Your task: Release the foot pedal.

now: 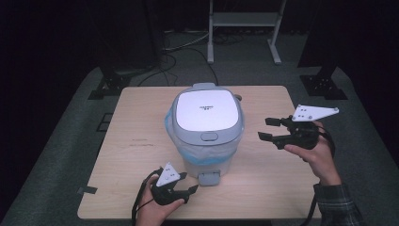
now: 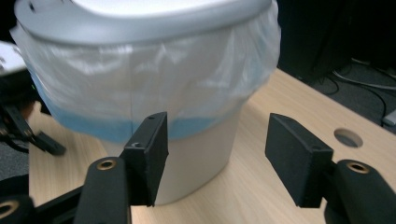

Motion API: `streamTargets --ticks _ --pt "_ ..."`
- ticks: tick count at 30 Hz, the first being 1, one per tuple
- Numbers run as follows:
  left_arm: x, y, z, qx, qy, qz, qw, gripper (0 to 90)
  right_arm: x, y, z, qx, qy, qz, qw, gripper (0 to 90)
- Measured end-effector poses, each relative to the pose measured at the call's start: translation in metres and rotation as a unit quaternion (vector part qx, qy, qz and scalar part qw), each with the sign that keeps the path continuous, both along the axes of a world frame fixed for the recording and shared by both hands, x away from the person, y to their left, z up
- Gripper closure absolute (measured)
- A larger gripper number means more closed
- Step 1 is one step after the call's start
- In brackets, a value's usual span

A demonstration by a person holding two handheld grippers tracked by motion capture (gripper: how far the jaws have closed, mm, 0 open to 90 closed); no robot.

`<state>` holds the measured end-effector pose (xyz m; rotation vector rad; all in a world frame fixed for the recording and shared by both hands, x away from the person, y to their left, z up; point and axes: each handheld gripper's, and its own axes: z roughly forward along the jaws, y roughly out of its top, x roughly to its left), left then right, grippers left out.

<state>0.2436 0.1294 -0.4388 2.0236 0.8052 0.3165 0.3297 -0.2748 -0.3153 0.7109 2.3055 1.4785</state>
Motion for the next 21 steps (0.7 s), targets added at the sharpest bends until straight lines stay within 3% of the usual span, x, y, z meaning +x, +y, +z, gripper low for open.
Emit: streamTargets --ticks 5,8,17,21 --pt "0.004 0.017 0.002 0.005 -0.006 0.004 1.0000 26.4 -0.004 -0.004 -0.019 -0.003 0.010 -0.017 0.9998 32.2" --pt "0.009 0.029 0.000 0.004 0.001 0.013 0.9999 22.2 -0.006 -0.005 -0.029 -0.009 0.012 -0.027 0.9995 30.4" --pt "0.021 0.063 0.001 0.004 -0.002 0.032 0.9995 17.2 -0.017 -0.015 -0.053 -0.008 0.009 -0.064 0.9979 25.0" --pt "0.025 0.077 0.000 0.006 0.001 0.041 0.9991 14.8 -0.022 -0.020 -0.067 -0.010 0.018 -0.086 0.9961 20.0"
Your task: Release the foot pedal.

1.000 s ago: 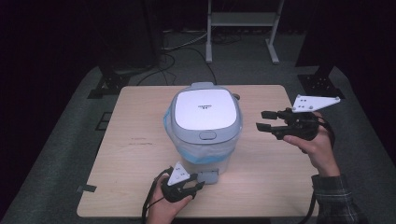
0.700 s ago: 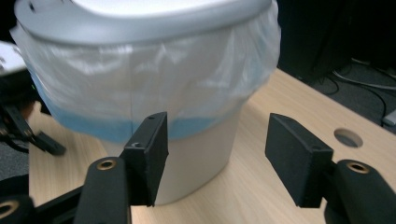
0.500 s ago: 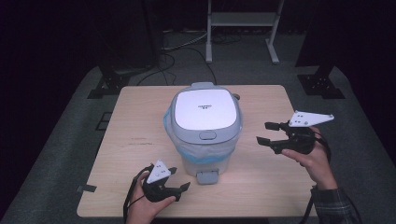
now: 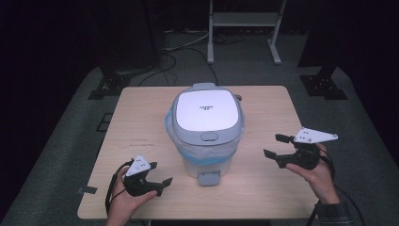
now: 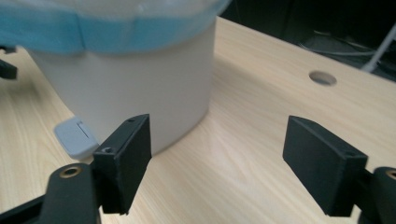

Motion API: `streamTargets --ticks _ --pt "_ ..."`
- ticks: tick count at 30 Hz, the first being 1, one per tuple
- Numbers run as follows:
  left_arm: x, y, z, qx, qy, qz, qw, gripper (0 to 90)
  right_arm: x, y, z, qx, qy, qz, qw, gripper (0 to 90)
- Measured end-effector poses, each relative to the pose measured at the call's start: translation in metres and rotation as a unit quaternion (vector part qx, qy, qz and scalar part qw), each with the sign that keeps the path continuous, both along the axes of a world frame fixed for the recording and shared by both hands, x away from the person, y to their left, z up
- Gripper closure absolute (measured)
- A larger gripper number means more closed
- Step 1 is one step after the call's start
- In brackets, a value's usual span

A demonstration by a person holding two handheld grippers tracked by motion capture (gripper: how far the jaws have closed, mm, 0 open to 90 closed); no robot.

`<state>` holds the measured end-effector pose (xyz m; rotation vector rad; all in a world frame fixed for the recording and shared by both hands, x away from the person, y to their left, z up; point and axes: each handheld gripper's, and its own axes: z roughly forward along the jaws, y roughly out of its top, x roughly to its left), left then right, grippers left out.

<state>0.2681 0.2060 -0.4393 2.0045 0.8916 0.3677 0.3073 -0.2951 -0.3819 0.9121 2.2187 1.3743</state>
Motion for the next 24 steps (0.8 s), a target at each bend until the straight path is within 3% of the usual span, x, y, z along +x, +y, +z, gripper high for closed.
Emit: streamTargets --ticks 9,13,17,24 --pt "0.006 0.020 -0.007 0.014 0.005 0.012 0.9998 10.4 -0.008 -0.012 -0.027 -0.016 0.021 -0.036 0.9990 17.3" --pt "0.009 0.026 -0.011 0.025 0.012 0.019 0.9994 9.3 -0.010 -0.017 -0.039 -0.019 0.035 -0.056 0.9976 15.5" --pt "0.011 0.032 -0.015 0.036 0.013 0.027 0.9989 8.9 -0.013 -0.019 -0.052 -0.037 0.048 -0.072 0.9955 15.0" --pt "0.014 0.041 -0.024 0.052 0.026 0.031 0.9978 8.8 -0.016 -0.018 -0.072 -0.036 0.067 -0.083 0.9936 14.9"
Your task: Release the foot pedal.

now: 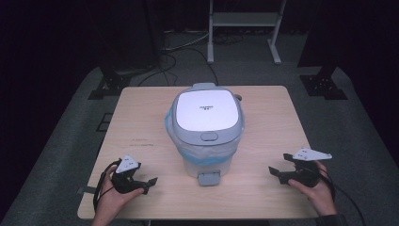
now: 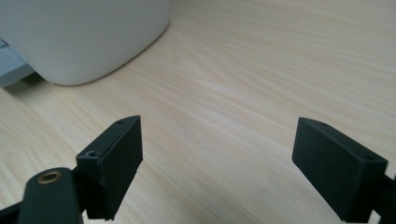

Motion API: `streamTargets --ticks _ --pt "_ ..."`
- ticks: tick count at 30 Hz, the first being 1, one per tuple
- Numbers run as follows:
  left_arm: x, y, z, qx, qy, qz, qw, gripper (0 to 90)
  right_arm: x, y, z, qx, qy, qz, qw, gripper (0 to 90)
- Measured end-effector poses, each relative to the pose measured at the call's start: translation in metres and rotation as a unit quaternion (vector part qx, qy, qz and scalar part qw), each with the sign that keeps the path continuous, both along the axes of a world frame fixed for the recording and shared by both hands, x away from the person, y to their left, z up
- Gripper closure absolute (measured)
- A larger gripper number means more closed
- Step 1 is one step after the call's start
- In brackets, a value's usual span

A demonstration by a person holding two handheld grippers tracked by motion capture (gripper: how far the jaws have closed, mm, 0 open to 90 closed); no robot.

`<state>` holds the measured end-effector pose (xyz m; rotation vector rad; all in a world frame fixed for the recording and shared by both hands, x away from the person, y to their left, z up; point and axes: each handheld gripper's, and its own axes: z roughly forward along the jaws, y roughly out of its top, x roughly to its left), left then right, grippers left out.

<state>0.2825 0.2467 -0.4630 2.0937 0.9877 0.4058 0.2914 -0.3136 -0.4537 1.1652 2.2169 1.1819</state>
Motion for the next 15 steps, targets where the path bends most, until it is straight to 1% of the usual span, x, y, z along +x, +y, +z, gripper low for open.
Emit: streamTargets --ticks 5,6,9,10,12,14,15 --pt "0.002 0.002 -0.006 0.013 0.006 0.000 0.9999 8.8 -0.002 0.003 -0.012 -0.013 0.009 -0.005 0.9999 13.7" --pt "0.002 0.002 -0.007 0.012 0.007 -0.001 0.9999 8.8 -0.002 0.003 -0.014 -0.015 0.011 -0.006 0.9998 13.7" --pt "0.003 0.002 -0.010 0.020 0.010 -0.001 0.9997 8.8 -0.003 0.005 -0.018 -0.033 0.005 -0.009 0.9994 13.1" --pt "0.003 0.003 -0.011 0.021 0.011 -0.003 0.9997 8.7 -0.004 0.006 -0.020 -0.037 0.008 -0.011 0.9992 13.1" --pt "0.004 0.002 -0.013 0.026 0.015 -0.004 0.9995 8.8 -0.004 0.006 -0.022 -0.038 0.011 -0.009 0.9992 13.1" --pt "0.004 0.002 -0.016 0.028 0.018 -0.007 0.9994 8.8 -0.004 0.005 -0.024 -0.038 0.014 -0.013 0.9991 13.1" --pt "0.004 0.002 -0.017 0.028 0.015 -0.008 0.9995 8.1 -0.003 0.005 -0.025 -0.038 0.016 -0.012 0.9991 13.1"
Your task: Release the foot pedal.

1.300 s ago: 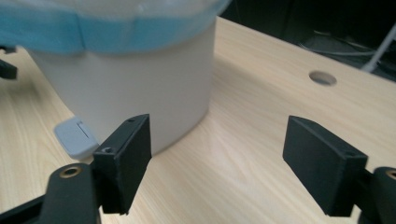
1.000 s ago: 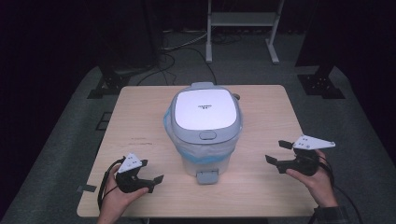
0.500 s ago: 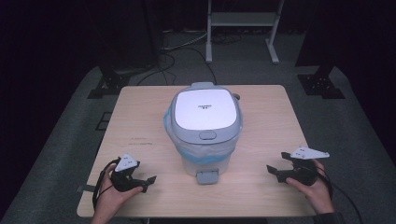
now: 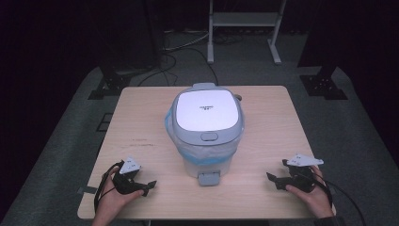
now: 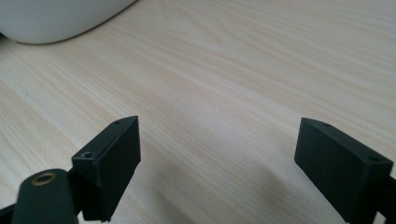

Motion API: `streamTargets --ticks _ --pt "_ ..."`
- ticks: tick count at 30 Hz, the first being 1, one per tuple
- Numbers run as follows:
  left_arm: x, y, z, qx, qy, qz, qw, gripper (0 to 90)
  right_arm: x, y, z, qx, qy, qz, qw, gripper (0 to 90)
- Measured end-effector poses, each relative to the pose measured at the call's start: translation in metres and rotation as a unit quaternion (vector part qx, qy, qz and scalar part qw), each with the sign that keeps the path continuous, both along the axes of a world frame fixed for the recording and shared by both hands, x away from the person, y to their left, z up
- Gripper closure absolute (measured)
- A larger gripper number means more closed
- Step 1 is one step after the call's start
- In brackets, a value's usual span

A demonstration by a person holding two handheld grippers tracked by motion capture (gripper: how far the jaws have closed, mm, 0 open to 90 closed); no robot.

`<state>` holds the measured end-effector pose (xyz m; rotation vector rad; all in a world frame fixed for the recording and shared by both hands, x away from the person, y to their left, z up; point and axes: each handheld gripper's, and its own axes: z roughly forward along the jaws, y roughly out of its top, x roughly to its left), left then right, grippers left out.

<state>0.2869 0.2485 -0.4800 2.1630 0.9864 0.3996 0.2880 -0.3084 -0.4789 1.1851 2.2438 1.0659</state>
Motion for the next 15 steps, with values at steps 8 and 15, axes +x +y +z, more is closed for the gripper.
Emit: streamTargets --ticks 8,15 --pt "-0.0002 -0.0016 -0.0031 0.006 -0.014 -0.011 0.9998 4.9 0.0027 -0.0006 -0.0085 -0.017 0.020 -0.008 0.9996 11.9" --pt "-0.0002 -0.0017 -0.0032 0.006 -0.014 -0.011 0.9998 4.8 0.0034 -0.0013 -0.0086 -0.014 0.024 -0.012 0.9995 11.6"
